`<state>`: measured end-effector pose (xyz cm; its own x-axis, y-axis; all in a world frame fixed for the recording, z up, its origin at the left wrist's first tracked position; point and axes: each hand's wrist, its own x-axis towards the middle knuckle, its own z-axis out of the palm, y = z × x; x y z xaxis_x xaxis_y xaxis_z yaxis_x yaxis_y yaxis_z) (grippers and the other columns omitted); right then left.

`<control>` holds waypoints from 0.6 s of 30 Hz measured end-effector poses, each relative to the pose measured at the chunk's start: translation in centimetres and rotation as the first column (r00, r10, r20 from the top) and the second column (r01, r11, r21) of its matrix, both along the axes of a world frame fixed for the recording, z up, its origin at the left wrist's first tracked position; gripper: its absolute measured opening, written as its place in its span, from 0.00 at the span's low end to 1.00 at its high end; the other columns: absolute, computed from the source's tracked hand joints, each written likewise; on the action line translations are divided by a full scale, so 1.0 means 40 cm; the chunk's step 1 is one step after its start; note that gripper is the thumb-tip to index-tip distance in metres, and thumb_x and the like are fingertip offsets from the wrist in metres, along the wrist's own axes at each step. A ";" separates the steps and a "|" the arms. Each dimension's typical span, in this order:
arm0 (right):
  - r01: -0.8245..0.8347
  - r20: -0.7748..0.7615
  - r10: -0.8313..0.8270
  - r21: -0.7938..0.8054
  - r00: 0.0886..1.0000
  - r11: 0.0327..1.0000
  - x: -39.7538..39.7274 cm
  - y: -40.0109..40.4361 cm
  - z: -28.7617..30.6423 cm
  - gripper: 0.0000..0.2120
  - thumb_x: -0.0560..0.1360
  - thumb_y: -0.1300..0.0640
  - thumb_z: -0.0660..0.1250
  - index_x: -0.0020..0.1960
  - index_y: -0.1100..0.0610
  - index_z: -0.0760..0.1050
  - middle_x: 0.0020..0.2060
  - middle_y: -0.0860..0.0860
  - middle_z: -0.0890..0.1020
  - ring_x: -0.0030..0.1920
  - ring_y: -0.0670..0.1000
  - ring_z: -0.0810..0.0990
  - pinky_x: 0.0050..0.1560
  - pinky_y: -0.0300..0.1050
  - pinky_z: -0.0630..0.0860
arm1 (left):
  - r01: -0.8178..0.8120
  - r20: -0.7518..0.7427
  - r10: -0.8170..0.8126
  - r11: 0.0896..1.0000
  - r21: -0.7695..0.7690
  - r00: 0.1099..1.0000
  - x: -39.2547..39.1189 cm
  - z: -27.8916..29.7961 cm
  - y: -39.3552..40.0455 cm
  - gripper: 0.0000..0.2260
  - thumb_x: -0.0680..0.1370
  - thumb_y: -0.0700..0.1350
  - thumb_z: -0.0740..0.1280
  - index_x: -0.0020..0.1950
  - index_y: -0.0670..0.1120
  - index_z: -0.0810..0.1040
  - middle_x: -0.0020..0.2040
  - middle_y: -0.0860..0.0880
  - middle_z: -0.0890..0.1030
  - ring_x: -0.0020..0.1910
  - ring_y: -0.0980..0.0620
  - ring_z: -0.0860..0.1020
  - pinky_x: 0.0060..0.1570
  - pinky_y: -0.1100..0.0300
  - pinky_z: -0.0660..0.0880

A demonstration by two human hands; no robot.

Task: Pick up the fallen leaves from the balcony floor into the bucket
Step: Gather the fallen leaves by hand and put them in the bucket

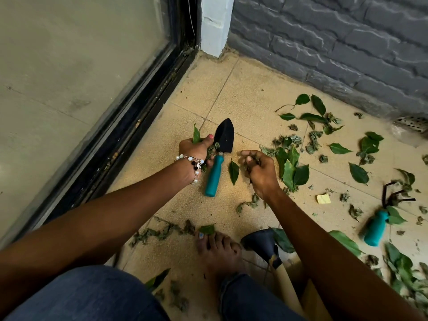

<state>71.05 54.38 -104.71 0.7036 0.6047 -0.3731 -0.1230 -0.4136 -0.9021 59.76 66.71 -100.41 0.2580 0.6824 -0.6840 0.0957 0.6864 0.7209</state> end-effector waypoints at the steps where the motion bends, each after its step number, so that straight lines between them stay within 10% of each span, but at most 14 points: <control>1: 0.012 -0.030 -0.013 -0.009 0.999 1.000 -0.009 0.003 0.007 0.14 0.82 0.67 0.54 0.47 0.58 0.77 0.39 0.54 0.77 0.33 0.46 0.71 0.28 0.37 0.68 | -0.002 -0.007 0.002 1.000 0.006 1.000 0.001 0.001 0.001 0.12 0.76 0.44 0.72 0.38 0.41 0.73 0.24 0.47 0.74 0.15 0.55 0.69 0.18 0.68 0.66; 4: 0.049 -0.078 -0.056 -0.087 0.995 0.995 -0.028 0.018 0.016 0.13 0.82 0.62 0.55 0.45 0.55 0.77 0.40 0.54 0.79 0.35 0.48 0.73 0.28 0.38 0.68 | 0.001 -0.020 0.000 1.000 0.025 1.000 0.004 0.006 0.001 0.11 0.76 0.44 0.72 0.39 0.41 0.74 0.26 0.46 0.74 0.15 0.55 0.69 0.18 0.67 0.66; 10: -0.146 0.440 0.354 -0.439 0.825 0.886 -0.043 0.008 -0.017 0.21 0.72 0.43 0.72 0.50 0.61 0.74 0.44 0.55 0.78 0.44 0.55 0.76 0.43 0.50 0.75 | -0.003 -0.035 0.004 1.000 0.004 0.999 -0.003 0.005 0.004 0.11 0.75 0.45 0.73 0.39 0.42 0.74 0.23 0.48 0.75 0.16 0.54 0.69 0.19 0.67 0.67; 18: -0.201 0.324 0.442 -0.570 0.836 0.797 -0.040 0.038 -0.020 0.16 0.72 0.48 0.74 0.41 0.63 0.78 0.39 0.57 0.81 0.43 0.56 0.80 0.43 0.48 0.75 | -0.003 -0.033 0.003 1.000 -0.005 0.999 -0.007 0.002 0.005 0.11 0.75 0.44 0.72 0.39 0.41 0.74 0.25 0.47 0.74 0.17 0.53 0.70 0.19 0.67 0.67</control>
